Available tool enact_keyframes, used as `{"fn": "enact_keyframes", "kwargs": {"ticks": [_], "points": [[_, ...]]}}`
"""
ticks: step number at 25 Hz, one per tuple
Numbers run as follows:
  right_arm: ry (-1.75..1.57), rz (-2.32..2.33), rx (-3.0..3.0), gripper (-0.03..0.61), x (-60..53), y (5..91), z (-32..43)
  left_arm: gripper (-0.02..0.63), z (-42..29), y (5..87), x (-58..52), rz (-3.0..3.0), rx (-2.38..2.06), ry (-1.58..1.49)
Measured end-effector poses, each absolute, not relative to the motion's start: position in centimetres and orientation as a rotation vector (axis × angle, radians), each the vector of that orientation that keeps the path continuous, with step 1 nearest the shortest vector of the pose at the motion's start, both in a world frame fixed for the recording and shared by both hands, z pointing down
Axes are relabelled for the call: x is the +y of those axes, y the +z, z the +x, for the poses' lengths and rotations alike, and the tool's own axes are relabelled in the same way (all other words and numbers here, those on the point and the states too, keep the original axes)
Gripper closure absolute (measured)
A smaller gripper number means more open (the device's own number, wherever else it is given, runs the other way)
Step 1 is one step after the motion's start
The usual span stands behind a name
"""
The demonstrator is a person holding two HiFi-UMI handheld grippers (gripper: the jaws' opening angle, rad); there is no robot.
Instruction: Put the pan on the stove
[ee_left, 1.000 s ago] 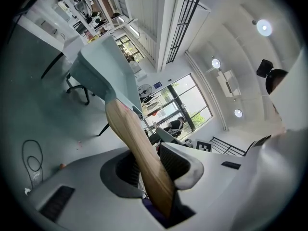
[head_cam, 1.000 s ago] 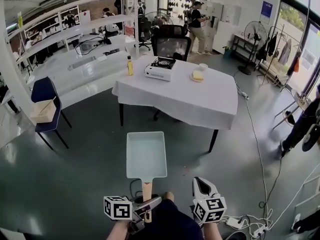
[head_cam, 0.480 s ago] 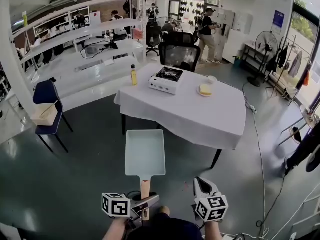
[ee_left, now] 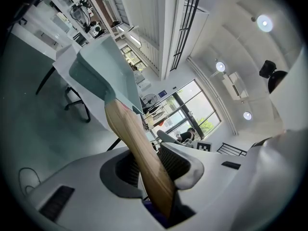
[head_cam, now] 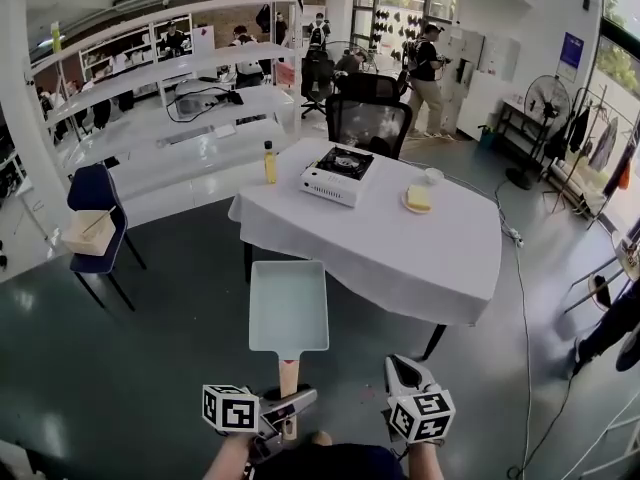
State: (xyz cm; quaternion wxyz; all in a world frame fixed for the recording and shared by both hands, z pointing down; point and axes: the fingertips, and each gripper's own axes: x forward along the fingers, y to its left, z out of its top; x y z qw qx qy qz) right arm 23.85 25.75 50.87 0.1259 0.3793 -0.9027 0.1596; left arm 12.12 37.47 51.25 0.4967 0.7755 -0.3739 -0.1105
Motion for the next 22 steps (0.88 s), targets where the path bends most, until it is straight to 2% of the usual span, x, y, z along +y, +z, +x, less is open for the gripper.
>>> {"fn": "enact_keyframes", "kwargs": {"ticks": [22], "points": [[0.549,0.989,-2.593,0.577,22.6,53.9,21.6,0.486,12.1,52.8,33.8,1.808,-0.921,-0.308]]}}
